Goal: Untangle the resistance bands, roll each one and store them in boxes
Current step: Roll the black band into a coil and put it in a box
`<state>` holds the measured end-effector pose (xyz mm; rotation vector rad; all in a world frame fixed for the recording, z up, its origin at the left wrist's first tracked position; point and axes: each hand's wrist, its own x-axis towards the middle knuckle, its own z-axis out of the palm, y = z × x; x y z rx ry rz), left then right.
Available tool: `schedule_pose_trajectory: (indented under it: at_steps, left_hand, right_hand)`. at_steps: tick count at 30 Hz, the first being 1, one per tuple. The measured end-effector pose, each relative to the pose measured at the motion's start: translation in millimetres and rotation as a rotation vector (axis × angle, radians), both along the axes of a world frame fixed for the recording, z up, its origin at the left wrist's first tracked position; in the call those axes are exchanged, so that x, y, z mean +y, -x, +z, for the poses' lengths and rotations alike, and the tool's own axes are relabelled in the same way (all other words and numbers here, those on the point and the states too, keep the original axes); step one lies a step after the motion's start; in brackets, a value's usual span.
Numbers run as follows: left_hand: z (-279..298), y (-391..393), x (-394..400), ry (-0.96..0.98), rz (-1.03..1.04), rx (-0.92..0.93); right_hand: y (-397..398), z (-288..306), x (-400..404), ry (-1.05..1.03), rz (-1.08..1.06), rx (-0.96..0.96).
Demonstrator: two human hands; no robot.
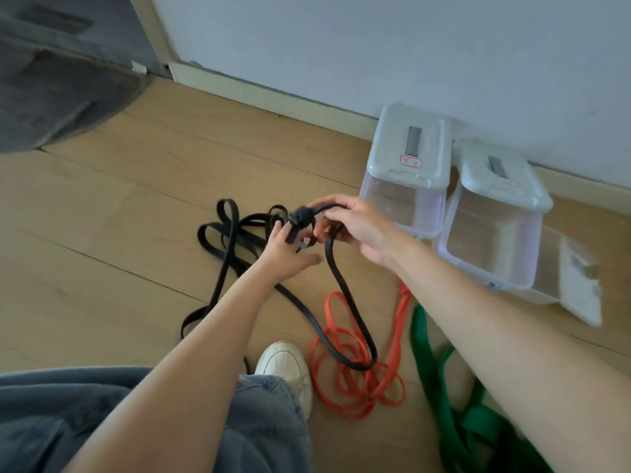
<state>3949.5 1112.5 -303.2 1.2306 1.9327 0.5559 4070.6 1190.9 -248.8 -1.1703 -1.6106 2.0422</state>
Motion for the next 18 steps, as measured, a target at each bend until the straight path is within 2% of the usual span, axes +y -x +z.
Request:
schedule_pose_trajectory:
  at_steps: [2,4,7,9,11,14,16,18]
  left_hand:
    - [29.8,-9.1,1.4,-0.031,0.084,-0.231]
    - [60.4,-19.6,1.0,-0.009,0.052,-0.350]
    - [108.0,-41.7,1.6,-0.062,-0.072,-0.480]
    - [139.5,-58.4,3.2,-0.121,-0.210,-0.397]
    - [164.9,-74.3,6.9,-0.199,-0.419,-0.129]
    - [189.7,-95.7,7.2,-0.270,-0.622,0.142]
    - [196.4,-106.0,6.5,-0.310,-0.618,0.152]
    - [199.1,-116.8,8.3,-0.327,-0.587,0.080]
  right_hand:
    - [-13.9,29.7,2.6,0.090,-0.145,0.169]
    - [-35.2,58.6,4.5,0.127,-0.275,0.304]
    - [-76.5,94.8,1.1,0.079,-0.308,0.298]
    - [-105.4,111.7,-6.9,0.024,-0.202,0.214]
    - [-128.7,124.4,-15.3,-0.042,-0.102,0.117]
    - [-153.0,142.0,-26.6,-0.136,-0.148,-0.017]
    - [-163.7,149.9,-34.1,-0.180,-0.162,-0.120]
    - [-173.9,150.6,-42.1,-0.239,-0.180,-0.216]
